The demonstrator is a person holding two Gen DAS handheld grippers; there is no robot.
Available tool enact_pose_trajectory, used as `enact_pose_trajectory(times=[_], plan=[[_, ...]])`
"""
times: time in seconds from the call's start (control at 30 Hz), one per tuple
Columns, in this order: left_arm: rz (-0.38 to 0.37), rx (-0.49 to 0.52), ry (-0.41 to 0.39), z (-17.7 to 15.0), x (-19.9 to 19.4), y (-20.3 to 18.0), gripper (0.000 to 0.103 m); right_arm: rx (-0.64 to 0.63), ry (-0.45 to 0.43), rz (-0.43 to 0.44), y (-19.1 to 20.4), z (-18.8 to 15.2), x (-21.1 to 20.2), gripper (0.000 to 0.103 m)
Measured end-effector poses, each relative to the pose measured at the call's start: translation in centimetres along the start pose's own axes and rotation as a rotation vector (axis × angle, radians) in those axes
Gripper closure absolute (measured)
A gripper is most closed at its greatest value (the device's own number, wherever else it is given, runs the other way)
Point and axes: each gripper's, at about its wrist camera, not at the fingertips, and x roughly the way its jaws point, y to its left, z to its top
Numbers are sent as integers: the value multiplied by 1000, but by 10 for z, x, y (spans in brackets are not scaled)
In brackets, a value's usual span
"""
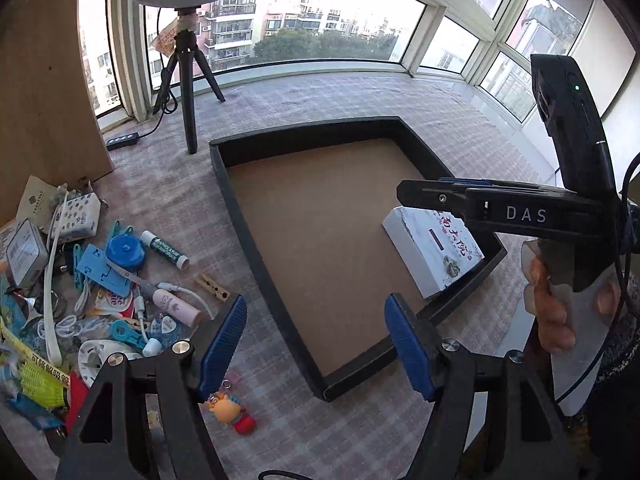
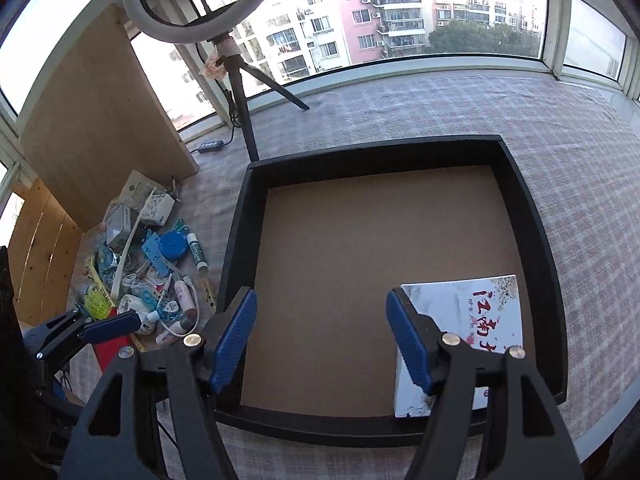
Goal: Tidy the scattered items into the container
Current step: 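Move the right gripper to the red cushion and grasp it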
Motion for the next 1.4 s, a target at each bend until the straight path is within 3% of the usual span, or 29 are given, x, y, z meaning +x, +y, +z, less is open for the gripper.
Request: enact_pose_trajectory(times=[0.23,0.37,0.6,0.83,1.4], plan=[[146,-248,-31,-66,-44,107,34,-175,60,129,96,-11,33,37],[210,-374,-45,-108,-61,150,34,-273,100,194,146,-21,50,37],[213,-560,-40,-168,-62,190,34,-400,185,276,213,-50,78,37],[170,-599,-35,-182,-47,194,34,-450,274,291,247,-71,111,37],[95,-629,1,-181,-24,204,34,-420,382,296,266,-78,154,37]])
